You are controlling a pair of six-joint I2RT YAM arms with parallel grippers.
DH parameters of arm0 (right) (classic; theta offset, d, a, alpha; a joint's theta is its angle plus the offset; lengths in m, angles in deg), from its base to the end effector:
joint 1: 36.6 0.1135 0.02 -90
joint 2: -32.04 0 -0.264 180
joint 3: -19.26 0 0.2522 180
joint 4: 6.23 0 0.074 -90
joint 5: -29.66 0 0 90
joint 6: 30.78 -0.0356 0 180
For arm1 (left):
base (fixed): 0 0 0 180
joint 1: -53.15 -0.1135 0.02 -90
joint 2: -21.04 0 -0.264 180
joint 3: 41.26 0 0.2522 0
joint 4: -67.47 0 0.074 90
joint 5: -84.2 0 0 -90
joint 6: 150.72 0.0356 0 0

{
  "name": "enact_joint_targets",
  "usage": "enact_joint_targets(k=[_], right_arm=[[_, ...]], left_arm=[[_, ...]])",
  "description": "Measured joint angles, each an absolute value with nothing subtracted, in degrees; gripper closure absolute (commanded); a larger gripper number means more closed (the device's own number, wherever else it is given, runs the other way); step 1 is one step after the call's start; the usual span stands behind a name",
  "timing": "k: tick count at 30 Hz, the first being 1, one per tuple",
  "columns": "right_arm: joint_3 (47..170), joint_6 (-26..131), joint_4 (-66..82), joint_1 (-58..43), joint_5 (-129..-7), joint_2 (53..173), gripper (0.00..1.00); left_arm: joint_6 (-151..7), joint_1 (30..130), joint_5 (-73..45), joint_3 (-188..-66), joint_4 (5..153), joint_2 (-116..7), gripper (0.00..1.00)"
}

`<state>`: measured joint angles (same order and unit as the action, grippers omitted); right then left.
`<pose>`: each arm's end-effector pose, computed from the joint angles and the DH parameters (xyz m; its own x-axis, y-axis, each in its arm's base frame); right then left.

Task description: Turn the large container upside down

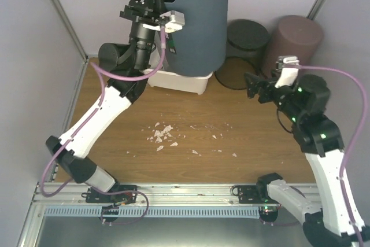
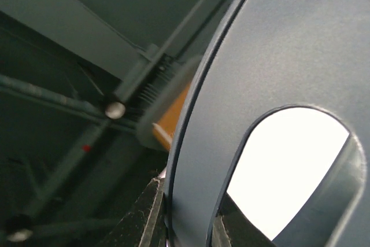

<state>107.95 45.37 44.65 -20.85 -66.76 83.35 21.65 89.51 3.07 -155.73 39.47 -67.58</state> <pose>0.1546 0.0477 0.4471 -0.3078 0.1604 -0.9379 -0.3097 0.9151 0.2581 0.2489 -0.1764 0.5755 0.5943 0.7785 -0.2017 -0.5765 0.5873 0.5681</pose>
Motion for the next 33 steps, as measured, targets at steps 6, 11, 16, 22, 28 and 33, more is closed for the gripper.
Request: enact_joint_targets(k=[6,11,16,22,28,33], right_arm=[[117.05,44.28,50.88,-20.85,-60.83,79.52,0.0],[121.48,41.46,57.83,-20.85,-56.53,78.91,0.0],[127.56,38.33,65.48,-20.85,-51.13,78.98,0.0],[137.94,35.8,70.62,-20.85,-46.82,78.39,0.0],[140.39,34.84,74.58,-20.85,-44.99,78.76,0.0],[139.89,34.82,76.24,-20.85,-44.07,80.09,0.0]], left_arm=[[3.46,91.1,5.82,-155.36,58.31,-60.63,1.0],[-13.87,91.32,4.05,-155.36,76.06,-56.89,1.0],[-29.26,91.98,0.01,-152.65,89.33,-55.05,1.0],[-42.57,93.38,-6.09,-144.34,97.53,-53.79,1.0],[-54.57,95.78,-12.54,-137.17,100.87,-54.9,1.0],[-61.82,96.35,-18.37,-135.97,101.81,-59.34,1.0]])
